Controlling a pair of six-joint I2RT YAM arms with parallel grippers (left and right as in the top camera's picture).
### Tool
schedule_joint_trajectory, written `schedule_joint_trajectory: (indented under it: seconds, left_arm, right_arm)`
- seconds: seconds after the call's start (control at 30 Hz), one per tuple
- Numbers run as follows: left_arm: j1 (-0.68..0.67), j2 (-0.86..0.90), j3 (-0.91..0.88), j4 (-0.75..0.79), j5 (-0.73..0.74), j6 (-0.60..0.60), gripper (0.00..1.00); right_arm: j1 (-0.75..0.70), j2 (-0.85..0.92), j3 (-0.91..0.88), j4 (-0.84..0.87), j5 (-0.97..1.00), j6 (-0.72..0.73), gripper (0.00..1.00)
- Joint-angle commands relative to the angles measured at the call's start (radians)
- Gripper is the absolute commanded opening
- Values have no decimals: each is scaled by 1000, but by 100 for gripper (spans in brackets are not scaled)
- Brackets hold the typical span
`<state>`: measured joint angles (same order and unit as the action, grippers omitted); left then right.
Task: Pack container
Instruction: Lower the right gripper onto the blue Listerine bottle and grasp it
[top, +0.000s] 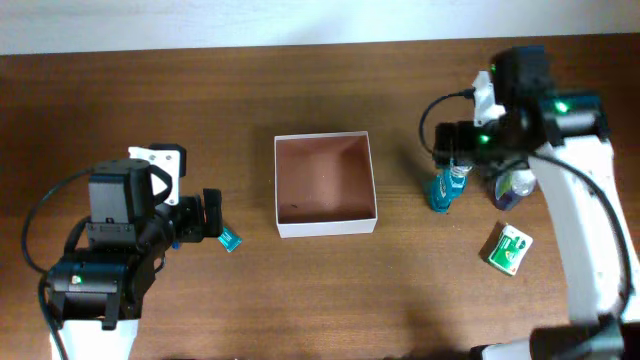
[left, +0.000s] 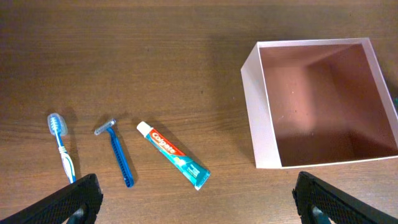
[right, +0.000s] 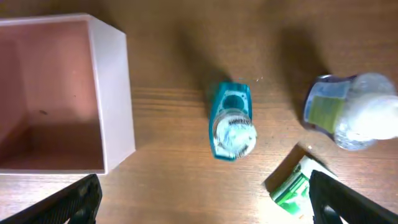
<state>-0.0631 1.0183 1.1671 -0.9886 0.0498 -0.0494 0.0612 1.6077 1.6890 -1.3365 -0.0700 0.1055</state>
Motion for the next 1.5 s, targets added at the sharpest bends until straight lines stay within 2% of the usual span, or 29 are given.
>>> schedule_joint_trajectory:
  seconds: [0.0,0.53,0.97,1.1,1.2,1.3,1.4,1.47]
  left_arm:
    - [0,2,19,-5,11,-10,99]
    - [1,2,19,-5,7,-10,100]
    - [1,2,19,-5,7,-10,99]
    - [0,2,19,-5,7,-10,99]
    - [0,2,19,-8,7,-10,99]
    - [0,2,19,-13,7,-10,99]
    - [1,2,19,-16,7,-10,99]
    - [0,2,19,-16,7,-10,99]
  right_arm:
    - [-11,78,27,-11,-2,8,98]
    - [-61,234,0,-8,-5,4,98]
    - [-61,235,-185,160,-5,3,100]
    - [-61,235,-185,176,-5,3,93]
    - [-61,235,-185,177,-5,3,77]
    - [-61,234,-185,174,-5,3,75]
    - [-61,234,-185,172,-6,3,62]
    - [-61,234,-185,171,-5,3,58]
